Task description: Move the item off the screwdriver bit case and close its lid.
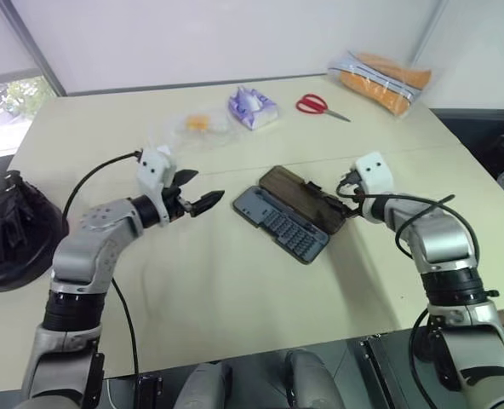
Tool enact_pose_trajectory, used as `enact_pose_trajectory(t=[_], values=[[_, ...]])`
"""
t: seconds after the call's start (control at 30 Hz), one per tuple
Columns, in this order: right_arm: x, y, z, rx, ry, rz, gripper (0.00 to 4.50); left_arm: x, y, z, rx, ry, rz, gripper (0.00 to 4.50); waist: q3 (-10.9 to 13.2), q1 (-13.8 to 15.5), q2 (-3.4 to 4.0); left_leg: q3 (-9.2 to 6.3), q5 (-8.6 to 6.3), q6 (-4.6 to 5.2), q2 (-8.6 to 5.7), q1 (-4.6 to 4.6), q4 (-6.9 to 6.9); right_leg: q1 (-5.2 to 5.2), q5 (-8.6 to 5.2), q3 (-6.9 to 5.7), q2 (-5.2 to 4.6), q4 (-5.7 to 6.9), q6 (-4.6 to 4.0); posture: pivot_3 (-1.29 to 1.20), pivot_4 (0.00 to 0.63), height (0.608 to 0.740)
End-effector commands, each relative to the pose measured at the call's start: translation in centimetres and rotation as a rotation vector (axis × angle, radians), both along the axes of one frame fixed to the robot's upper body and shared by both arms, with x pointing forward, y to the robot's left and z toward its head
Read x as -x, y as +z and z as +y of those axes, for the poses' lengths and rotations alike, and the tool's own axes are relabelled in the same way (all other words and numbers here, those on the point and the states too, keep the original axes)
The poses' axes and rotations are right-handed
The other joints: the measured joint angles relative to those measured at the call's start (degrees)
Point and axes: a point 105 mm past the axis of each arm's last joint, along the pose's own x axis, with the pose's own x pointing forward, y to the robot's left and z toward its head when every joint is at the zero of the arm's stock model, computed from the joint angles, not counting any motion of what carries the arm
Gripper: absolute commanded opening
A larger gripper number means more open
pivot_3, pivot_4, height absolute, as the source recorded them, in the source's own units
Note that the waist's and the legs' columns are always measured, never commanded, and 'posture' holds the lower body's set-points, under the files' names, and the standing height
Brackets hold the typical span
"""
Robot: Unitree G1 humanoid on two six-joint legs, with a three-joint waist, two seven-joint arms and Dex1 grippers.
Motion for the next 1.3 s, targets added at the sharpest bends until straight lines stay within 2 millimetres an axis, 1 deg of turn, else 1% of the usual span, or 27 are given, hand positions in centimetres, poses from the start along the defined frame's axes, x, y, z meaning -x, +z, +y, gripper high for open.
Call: enact_pose_trajectory(t=[0.03,0.13,0.23,0.3,0.37,0.4,0.43,0.67,0.7,0.83,0.97,1.13,1.23,1.3], values=[[0.1,1.1,-0.7,0.008,-0.049,-0.014,4.47,0.3,1.5,-0.1,0.000,0.004,-0.071,4.50,0.0,0.0,0.00,0.00,0.00,0.00,0.00,0.00,0.00,0.00,0.00,0.00,0.00,0.00,0.00,0.00,0.150,0.740],[0.0,0.3,-1.0,0.049,-0.083,0.028,4.47,0.1,1.4,0.0,-0.001,0.012,-0.071,4.50,0.0,0.0,0.00,0.01,0.00,0.00,0.00,0.00,0.00,-0.01,0.00,0.00,0.00,0.01,0.00,0.00,0.150,0.740],[0.1,-0.1,-0.9,0.053,-0.094,0.060,4.47,0.1,1.5,-0.1,-0.001,0.014,-0.073,4.50,0.0,0.0,0.01,0.02,0.00,0.00,0.00,0.00,0.00,-0.01,0.00,0.01,0.00,0.01,0.00,0.00,0.150,0.740],[0.1,-0.3,-1.0,0.095,-0.106,0.070,4.47,0.1,1.5,-0.1,-0.006,0.016,-0.077,4.50,0.0,0.0,0.01,0.02,0.00,0.00,0.00,0.00,0.00,0.00,0.00,0.01,0.00,0.01,0.00,0.00,0.150,0.740],[0.2,-0.6,-0.9,0.073,-0.109,0.098,4.47,0.0,1.5,-0.1,-0.004,0.018,-0.078,4.50,0.0,0.0,0.01,0.02,0.00,0.00,0.00,0.00,0.00,0.00,0.00,0.00,0.00,0.01,0.00,0.00,0.150,0.740],[0.2,-0.7,-1.0,0.055,-0.120,0.116,3.98,0.0,1.5,-0.1,-0.004,0.019,-0.080,4.50,0.0,0.0,0.01,0.01,0.00,0.00,0.00,0.00,0.00,0.00,0.00,0.00,0.00,0.01,0.00,0.00,0.150,0.740],[0.2,-0.7,-1.1,0.046,-0.129,0.125,3.73,0.0,1.6,-0.1,-0.002,0.020,-0.081,4.50,0.0,0.0,0.01,0.02,0.00,0.00,0.00,0.00,0.00,0.00,0.00,0.00,0.00,0.01,0.00,0.00,0.150,0.740],[0.2,-1.0,-1.3,0.064,-0.117,0.156,0.11,0.0,1.7,0.2,-0.005,0.037,-0.090,4.50,0.0,0.2,-0.06,0.00,0.00,0.00,-0.02,0.00,0.07,0.06,0.00,0.00,-0.01,0.01,0.01,0.00,0.150,0.740],[0.2,-1.0,-1.2,0.068,-0.111,0.159,0.05,0.0,1.7,0.3,-0.005,0.039,-0.092,4.50,-0.1,0.1,-0.08,0.00,0.00,0.00,-0.02,0.01,0.09,0.08,0.01,-0.01,-0.01,0.01,0.00,0.00,0.150,0.740],[0.2,-0.8,-0.8,0.080,-0.066,0.166,0.05,-0.2,2.0,0.5,-0.005,0.052,-0.102,4.50,-0.1,0.0,-0.04,0.02,0.01,-0.01,0.00,0.03,0.12,0.08,0.08,0.00,0.01,0.02,-0.01,0.00,0.150,0.740],[-0.2,0.1,-0.1,0.125,0.018,0.131,0.05,-0.5,2.3,0.9,-0.003,0.072,-0.116,4.50,-0.1,-0.1,-0.05,0.04,0.01,-0.01,-0.01,0.01,0.11,0.06,0.08,0.01,0.00,0.00,-0.01,0.00,0.150,0.740],[-0.5,1.9,2.4,0.208,0.245,0.041,0.05,-0.9,2.6,1.0,0.003,0.081,-0.129,4.50,-0.1,-0.3,-0.03,0.08,0.01,-0.01,0.00,0.00,0.08,-0.01,0.09,0.01,0.01,0.01,-0.01,0.00,0.150,0.740],[0.1,3.3,4.9,0.281,0.486,-0.033,0.05,-1.0,2.7,0.9,0.005,0.079,-0.133,4.50,-0.1,-0.7,-0.02,0.15,0.01,-0.01,0.01,-0.05,0.02,-0.14,0.09,0.04,0.00,0.01,0.00,0.00,0.150,0.740],[0.6,3.7,5.9,0.350,0.628,-0.045,0.05,-1.1,2.7,0.8,0.007,0.078,-0.137,4.50,-0.1,-0.9,-0.02,0.14,0.01,-0.01,0.01,-0.08,0.02,-0.16,0.09,0.03,0.00,0.01,0.00,0.00,0.150,0.740]])
